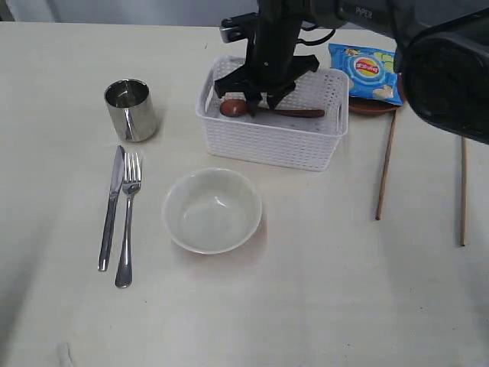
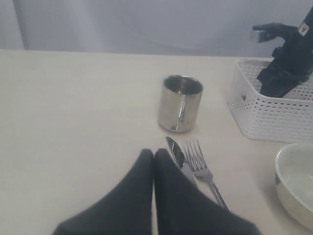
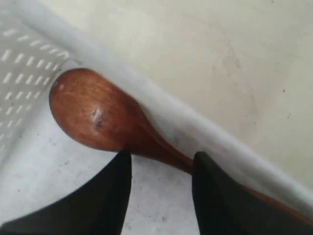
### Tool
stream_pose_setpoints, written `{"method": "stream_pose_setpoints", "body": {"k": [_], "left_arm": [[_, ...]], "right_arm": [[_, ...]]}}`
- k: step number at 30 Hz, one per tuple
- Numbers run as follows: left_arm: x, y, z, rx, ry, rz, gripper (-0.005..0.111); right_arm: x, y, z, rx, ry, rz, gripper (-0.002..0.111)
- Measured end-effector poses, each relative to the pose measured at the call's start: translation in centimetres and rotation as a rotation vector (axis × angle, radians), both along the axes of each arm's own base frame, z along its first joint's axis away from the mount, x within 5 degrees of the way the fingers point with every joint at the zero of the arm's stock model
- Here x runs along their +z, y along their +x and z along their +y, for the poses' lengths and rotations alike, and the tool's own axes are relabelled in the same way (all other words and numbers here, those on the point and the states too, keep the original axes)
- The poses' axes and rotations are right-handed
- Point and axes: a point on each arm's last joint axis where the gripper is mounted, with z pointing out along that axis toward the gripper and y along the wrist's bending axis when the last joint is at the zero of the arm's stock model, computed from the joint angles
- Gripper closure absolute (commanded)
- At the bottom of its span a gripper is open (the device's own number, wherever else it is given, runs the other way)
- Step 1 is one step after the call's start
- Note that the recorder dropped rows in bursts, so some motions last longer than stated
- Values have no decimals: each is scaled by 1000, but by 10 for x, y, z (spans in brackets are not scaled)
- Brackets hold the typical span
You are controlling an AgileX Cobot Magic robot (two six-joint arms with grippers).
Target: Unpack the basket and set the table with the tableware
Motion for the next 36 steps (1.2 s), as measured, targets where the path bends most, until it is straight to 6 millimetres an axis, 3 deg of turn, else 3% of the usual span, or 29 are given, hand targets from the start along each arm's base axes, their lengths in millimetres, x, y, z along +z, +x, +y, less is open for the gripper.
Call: {"method": "stream_pose_setpoints", "body": {"k": [10, 17, 26, 36], "left_arm": [[0, 0, 0, 0, 0, 0, 107], [0, 0, 0, 0, 0, 0, 107], [0, 0, 0, 0, 0, 0, 107], [0, 0, 0, 0, 0, 0, 107]], "right_arm": [[2, 8, -5, 32, -58, -91, 68], [2, 19, -23, -11, -54, -105, 68], [1, 14, -23, -23, -50, -50, 68], [28, 6, -16, 14, 20, -39, 68]]}}
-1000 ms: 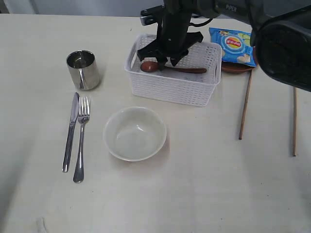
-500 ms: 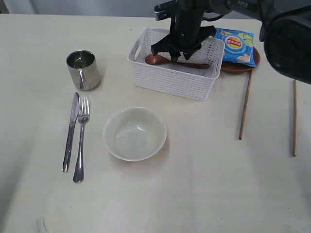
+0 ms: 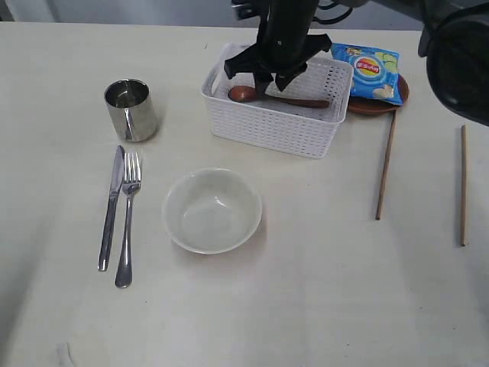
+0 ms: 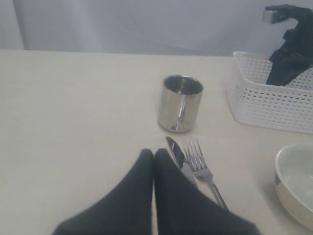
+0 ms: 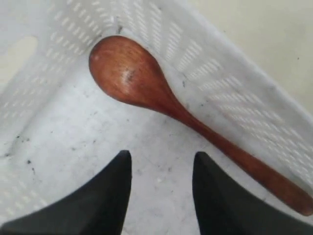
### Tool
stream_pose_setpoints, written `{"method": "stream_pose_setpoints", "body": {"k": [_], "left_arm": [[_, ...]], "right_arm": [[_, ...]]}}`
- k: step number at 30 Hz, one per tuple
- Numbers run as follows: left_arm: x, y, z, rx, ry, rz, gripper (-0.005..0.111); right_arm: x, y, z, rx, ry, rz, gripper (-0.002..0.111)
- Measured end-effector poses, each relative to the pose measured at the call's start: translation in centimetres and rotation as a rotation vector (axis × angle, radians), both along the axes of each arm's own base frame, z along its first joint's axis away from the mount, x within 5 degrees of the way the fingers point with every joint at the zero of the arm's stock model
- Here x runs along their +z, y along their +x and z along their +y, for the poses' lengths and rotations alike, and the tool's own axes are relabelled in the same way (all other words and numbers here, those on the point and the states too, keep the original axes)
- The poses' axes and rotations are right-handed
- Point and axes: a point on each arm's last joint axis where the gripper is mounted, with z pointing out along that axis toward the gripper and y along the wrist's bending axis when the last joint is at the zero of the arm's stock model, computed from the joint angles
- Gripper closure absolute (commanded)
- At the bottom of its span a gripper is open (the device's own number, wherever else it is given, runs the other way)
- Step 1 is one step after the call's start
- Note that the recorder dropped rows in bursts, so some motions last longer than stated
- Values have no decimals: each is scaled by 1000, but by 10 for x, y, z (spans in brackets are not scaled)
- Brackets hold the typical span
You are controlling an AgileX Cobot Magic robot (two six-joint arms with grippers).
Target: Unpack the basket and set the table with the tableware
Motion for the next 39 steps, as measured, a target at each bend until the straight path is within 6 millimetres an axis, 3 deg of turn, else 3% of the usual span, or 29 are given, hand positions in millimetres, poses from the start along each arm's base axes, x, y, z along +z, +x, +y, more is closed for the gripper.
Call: {"method": "stream_pose_setpoints", "body": {"k": [4, 12, 21, 30, 39], "left_arm": [[0, 0, 0, 0, 0, 0, 107], [0, 0, 0, 0, 0, 0, 107], [0, 0, 0, 0, 0, 0, 107], [0, 0, 0, 0, 0, 0, 107], [0, 0, 0, 0, 0, 0, 107]], "right_arm": [[-7, 0, 1, 0, 5, 18, 68], [-45, 5, 2, 30, -38, 37, 68], [-46, 7, 3, 49, -37, 20, 68], [-34, 13, 5, 227, -68, -33, 68], [-32, 15, 3, 256, -110, -60, 68]]}}
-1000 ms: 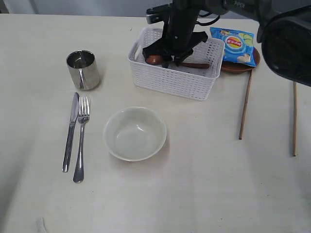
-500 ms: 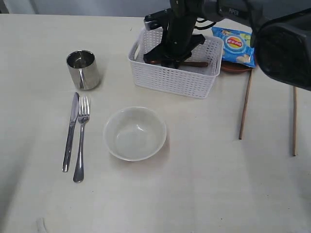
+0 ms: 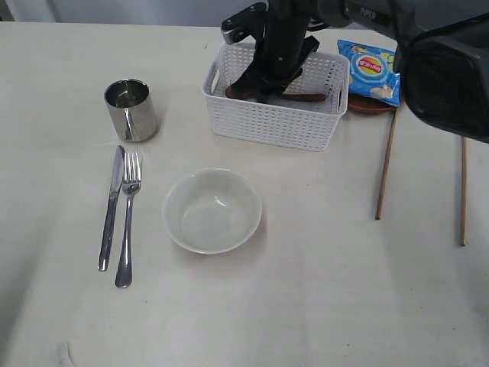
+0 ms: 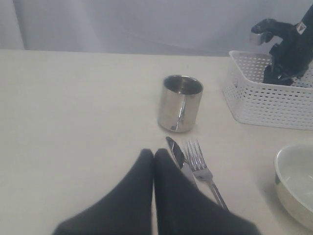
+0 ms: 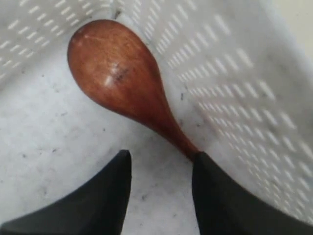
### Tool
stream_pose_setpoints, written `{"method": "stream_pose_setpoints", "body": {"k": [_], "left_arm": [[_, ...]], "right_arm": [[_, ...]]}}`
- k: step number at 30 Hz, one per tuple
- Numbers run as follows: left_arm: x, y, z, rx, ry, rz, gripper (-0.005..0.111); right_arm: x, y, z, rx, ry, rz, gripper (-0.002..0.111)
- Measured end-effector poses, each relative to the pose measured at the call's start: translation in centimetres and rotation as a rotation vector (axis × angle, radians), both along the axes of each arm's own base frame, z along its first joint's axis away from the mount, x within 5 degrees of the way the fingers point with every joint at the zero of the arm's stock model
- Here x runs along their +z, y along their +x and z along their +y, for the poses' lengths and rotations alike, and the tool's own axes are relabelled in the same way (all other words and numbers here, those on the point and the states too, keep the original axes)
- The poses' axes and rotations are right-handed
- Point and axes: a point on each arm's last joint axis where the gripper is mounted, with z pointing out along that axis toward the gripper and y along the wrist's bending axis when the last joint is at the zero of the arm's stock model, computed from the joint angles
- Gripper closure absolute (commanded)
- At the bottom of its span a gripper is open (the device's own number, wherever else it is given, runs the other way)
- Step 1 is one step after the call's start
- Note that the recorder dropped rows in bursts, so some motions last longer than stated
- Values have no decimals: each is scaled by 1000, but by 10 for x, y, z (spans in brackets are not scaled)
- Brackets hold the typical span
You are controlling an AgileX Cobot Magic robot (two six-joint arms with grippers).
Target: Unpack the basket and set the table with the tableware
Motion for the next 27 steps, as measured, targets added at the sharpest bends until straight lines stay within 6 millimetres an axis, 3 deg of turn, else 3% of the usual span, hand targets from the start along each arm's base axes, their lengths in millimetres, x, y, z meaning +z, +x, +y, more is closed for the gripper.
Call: {"method": "stream_pose_setpoints", "body": {"k": [8, 13, 27], "left_arm": [[0, 0, 0, 0, 0, 0, 107], [0, 0, 0, 0, 0, 0, 107], [0, 0, 0, 0, 0, 0, 107]], "right_arm": [[2, 6, 0, 17, -6, -73, 68], [-14, 8, 0, 25, -24, -58, 68], [-19, 9, 1, 32, -26, -50, 69]]}}
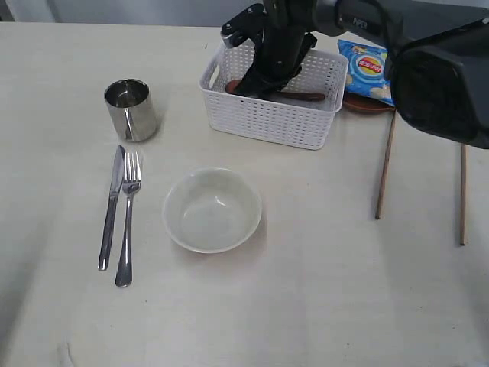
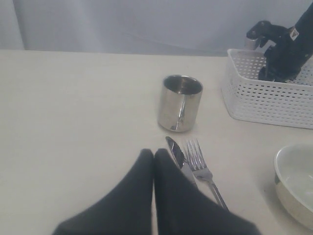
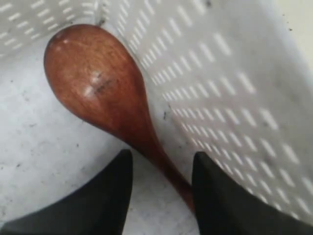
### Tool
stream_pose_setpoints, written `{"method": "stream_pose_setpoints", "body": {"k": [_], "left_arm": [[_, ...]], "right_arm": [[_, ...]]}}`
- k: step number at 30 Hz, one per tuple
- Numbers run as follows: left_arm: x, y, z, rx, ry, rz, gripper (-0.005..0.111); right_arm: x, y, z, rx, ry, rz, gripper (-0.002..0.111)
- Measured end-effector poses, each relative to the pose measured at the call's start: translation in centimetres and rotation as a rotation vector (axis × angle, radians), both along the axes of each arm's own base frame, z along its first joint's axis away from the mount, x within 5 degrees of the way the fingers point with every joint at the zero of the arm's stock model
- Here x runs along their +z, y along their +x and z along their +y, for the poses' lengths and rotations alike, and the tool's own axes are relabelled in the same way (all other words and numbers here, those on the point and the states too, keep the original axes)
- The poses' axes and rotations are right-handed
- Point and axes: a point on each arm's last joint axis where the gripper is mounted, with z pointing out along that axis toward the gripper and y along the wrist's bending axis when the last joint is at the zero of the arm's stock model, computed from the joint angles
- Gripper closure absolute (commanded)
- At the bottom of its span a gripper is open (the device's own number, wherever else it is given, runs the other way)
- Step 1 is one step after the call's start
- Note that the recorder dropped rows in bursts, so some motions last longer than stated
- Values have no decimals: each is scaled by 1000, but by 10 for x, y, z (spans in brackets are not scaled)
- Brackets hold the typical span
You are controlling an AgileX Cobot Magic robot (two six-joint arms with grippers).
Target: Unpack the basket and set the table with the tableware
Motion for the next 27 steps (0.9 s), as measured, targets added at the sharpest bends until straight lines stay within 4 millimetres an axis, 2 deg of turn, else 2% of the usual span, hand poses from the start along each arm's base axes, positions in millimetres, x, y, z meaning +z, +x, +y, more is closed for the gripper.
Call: {"method": "stream_pose_setpoints", "body": {"k": [12, 14, 19, 27], "left_arm": [[0, 0, 0, 0, 0, 0, 107], [0, 0, 0, 0, 0, 0, 107], [0, 0, 0, 0, 0, 0, 107], [0, 0, 0, 0, 0, 0, 107]], "right_arm": [[0, -5, 0, 105, -5, 67, 69], [0, -6, 0, 108, -7, 76, 73], [0, -7, 0, 113, -5, 89, 96], [-8, -8, 0, 122, -23, 120, 99]]}}
